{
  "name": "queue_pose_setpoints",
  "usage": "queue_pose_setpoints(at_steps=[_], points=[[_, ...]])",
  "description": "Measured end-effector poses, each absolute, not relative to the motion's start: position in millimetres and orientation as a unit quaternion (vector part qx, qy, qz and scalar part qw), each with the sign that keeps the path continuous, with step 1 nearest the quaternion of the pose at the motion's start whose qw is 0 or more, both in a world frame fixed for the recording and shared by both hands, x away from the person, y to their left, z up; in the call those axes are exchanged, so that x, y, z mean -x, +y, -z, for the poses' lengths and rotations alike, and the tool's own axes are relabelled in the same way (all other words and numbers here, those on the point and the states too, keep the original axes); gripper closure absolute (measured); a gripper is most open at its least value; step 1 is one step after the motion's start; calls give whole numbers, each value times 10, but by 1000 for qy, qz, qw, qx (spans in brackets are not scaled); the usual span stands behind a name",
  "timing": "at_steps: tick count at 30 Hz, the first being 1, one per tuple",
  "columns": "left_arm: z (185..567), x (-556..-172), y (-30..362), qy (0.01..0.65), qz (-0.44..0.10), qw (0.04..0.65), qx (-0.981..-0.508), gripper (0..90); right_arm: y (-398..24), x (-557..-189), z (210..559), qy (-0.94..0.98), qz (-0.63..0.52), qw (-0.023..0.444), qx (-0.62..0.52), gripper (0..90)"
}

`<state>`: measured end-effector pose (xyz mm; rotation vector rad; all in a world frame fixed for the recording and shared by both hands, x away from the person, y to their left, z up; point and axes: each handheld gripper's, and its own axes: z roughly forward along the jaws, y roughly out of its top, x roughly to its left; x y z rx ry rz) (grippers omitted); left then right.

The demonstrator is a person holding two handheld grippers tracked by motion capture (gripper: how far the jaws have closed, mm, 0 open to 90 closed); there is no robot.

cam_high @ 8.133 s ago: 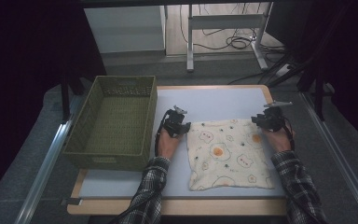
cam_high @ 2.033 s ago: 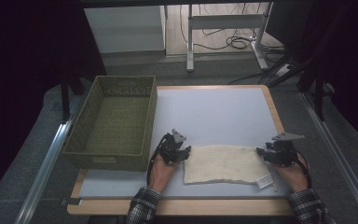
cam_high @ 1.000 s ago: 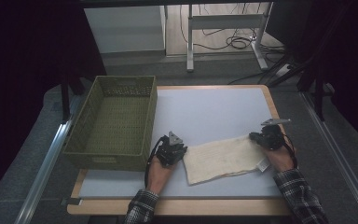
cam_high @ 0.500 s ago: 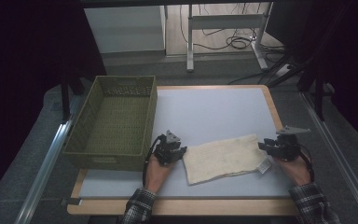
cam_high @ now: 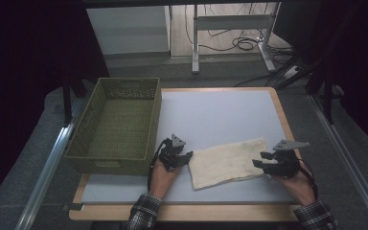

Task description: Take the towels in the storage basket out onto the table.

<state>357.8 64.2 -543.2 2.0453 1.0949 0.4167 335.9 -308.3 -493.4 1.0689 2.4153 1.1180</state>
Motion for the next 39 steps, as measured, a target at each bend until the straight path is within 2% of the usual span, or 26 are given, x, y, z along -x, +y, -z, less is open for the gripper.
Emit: queue_pose_setpoints(at_steps=[17,30,35,39], points=[[5432,-3581,655,428,-161,381,-803,531,-2257,-3121,5166,874,-385,78,-286,473],[5432,-3583,660,427,-159,380,-805,532,-1570,-2940,5193,894,-391,26,-217,570],[5431,-3585,662,427,-159,380,-805,531,-1356,-2900,5214,899,-389,20,-200,569],[5431,-3586,663,427,-158,380,-805,531,-1232,-2894,5277,908,-366,47,-198,568]])
